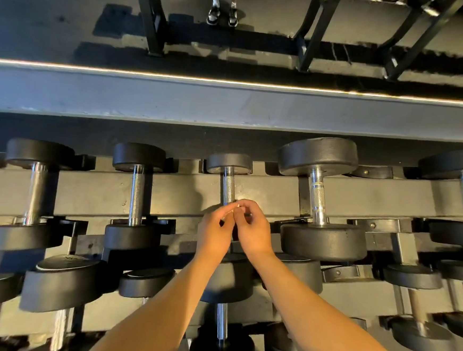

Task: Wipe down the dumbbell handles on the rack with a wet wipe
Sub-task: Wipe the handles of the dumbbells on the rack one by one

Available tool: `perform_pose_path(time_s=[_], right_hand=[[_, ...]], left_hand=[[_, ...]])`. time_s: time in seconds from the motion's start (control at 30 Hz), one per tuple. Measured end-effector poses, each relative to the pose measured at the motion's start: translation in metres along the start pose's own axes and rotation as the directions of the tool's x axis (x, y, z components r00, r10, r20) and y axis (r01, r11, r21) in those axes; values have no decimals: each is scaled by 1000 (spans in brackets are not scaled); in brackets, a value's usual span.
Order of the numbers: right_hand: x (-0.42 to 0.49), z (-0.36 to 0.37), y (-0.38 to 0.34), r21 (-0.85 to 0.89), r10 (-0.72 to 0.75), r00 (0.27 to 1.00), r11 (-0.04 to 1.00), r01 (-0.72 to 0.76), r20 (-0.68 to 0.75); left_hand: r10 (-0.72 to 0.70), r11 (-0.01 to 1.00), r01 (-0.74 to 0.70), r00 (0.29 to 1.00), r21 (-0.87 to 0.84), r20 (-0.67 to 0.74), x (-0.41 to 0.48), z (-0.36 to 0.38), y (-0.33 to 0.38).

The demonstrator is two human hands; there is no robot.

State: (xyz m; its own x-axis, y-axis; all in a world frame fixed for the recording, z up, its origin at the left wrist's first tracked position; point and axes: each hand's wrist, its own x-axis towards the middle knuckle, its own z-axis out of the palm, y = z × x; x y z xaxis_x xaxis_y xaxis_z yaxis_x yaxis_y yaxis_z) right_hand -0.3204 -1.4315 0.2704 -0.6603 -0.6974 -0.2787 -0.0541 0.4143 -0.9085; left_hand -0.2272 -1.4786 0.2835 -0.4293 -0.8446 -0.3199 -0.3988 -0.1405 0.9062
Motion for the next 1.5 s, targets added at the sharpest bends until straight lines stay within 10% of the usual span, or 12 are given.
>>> perform_pose_path(time_s=[0.3,0.7,1.5], right_hand=[[57,7,-19,-60,-24,983,998,13,-182],[38,9,-2,-134,122,992,983,-122,-10],[72,38,-27,-227,-208,973,957,181,-103]], left_hand=[[14,995,-8,999,101,-52,34,11,-21],[-73,982,82,996,169,-57,36,11,-25],[-66,996,71,993,47,-102,32,8,-22]])
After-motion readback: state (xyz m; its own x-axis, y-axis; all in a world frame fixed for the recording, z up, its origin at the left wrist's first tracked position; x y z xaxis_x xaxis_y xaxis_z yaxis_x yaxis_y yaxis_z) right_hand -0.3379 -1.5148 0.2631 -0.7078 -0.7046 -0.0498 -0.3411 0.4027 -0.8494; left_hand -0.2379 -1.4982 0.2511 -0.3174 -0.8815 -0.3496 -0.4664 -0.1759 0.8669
